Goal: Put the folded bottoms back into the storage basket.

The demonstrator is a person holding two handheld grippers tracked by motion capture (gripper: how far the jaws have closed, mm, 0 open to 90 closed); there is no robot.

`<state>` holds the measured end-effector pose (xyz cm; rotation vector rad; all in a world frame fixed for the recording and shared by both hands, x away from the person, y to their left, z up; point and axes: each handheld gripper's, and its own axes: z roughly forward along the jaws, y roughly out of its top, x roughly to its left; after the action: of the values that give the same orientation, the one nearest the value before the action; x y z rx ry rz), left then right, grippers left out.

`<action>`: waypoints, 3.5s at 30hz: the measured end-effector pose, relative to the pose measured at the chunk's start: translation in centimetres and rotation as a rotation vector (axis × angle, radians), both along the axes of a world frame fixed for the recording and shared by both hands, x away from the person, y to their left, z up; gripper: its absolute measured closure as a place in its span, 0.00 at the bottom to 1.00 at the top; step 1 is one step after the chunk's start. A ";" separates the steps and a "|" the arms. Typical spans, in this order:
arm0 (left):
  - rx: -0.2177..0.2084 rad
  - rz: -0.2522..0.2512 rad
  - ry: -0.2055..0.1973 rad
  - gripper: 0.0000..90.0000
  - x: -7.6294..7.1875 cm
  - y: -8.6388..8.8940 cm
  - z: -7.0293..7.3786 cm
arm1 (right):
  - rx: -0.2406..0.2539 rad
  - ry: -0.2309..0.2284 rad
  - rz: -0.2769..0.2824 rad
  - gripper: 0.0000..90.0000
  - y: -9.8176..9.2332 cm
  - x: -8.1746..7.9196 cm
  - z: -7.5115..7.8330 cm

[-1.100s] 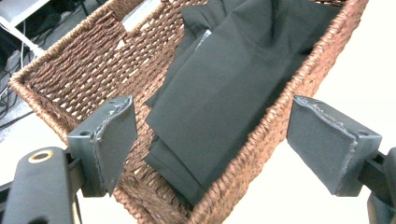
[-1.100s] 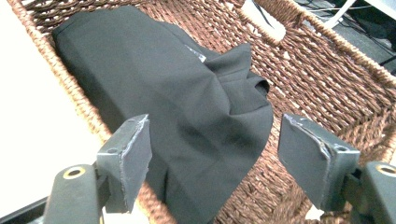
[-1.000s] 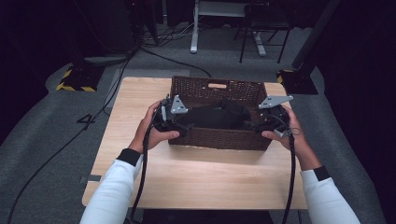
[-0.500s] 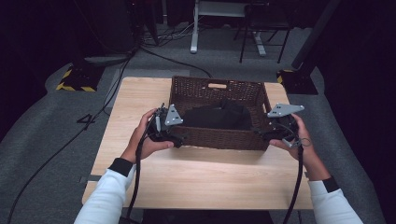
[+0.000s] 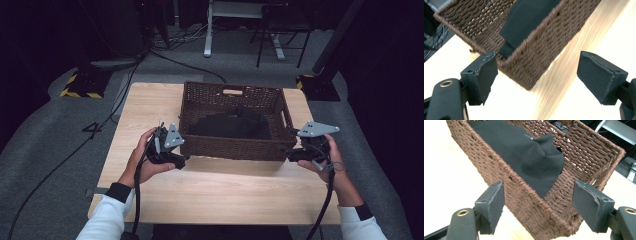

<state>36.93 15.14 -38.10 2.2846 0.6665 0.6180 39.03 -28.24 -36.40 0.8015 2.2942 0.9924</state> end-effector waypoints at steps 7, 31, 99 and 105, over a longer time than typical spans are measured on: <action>0.002 0.016 0.001 0.19 -1.2 1.0 -1.2 | -0.007 -0.014 -0.014 0.29 -0.8 -1.3 -0.6; 0.075 0.066 0.051 0.19 -2.9 3.1 -6.2 | -0.049 0.010 -0.092 0.29 -4.0 -4.9 -6.2; -0.131 0.187 0.224 0.15 -4.2 9.7 -12.4 | 0.120 0.194 -0.242 0.19 -10.9 -7.4 -14.1; -0.132 0.188 0.224 0.15 -4.2 9.7 -12.4 | 0.121 0.195 -0.241 0.18 -10.9 -7.4 -14.1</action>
<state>32.76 24.79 -50.47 2.2020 1.0084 0.3930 31.67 -39.15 -50.46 1.2418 2.2426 0.9870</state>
